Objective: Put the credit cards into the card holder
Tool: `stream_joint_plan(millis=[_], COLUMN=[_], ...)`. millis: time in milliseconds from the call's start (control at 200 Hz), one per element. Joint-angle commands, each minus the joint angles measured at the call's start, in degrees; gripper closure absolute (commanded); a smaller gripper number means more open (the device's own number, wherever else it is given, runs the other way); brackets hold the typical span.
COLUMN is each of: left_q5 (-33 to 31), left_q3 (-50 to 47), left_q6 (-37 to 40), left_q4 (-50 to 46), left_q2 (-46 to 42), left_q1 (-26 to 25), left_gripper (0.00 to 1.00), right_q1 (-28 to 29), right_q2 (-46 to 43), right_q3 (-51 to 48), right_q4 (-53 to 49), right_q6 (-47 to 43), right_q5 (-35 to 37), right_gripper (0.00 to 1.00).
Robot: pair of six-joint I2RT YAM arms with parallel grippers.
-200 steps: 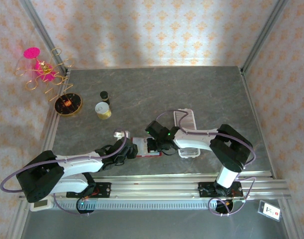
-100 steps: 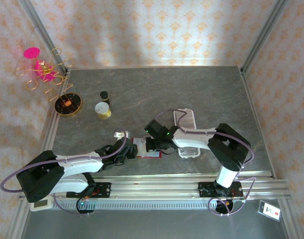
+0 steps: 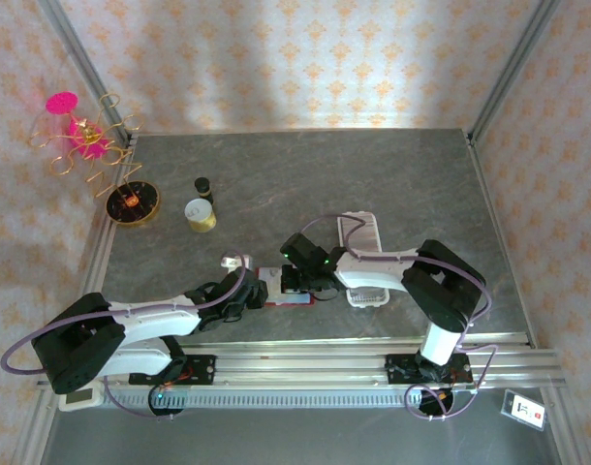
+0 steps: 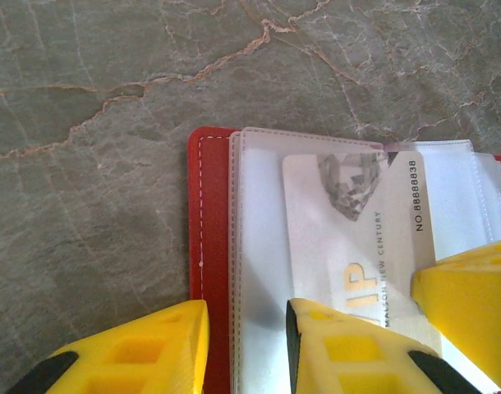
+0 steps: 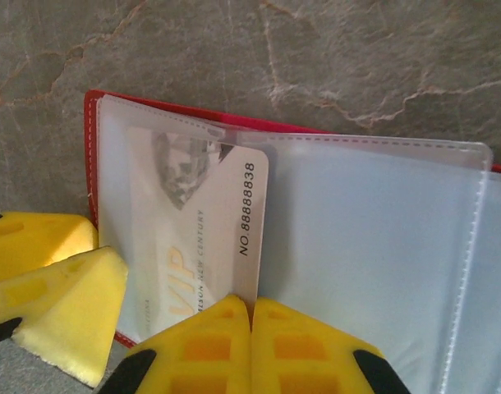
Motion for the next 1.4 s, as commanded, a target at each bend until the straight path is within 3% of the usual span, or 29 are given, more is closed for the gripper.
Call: stream_joint_plan(millis=[0, 571, 981, 1397], left_q5=[4.7, 5.0, 3.6, 2.1], left_q3=[-2.3, -2.4, -1.5, -1.8], left_q6=[-1.5, -1.8, -1.5, -2.1], left_q4=[-2.5, -2.7, -3.8, -5.1], left_q2=[0.5, -0.7, -1.2, -6.1], left_q1=[-0.9, -1.0, -1.0, -0.9], left_gripper=[0.7, 0.7, 0.7, 0.7], right_q1=[0.1, 1.0, 1.1, 1.3], right_q2=[-2.4, -1.1, -0.8, -1.9], right_q3=[-1.7, -1.5, -0.1, -1.1], right_q4=[2.1, 4.9, 4.4, 4.5], right_q6=[2.9, 2.4, 1.4, 2.1], right_q5=[4.2, -0.3, 0.4, 1.7], right_gripper=[1.0, 1.0, 0.85, 0.77])
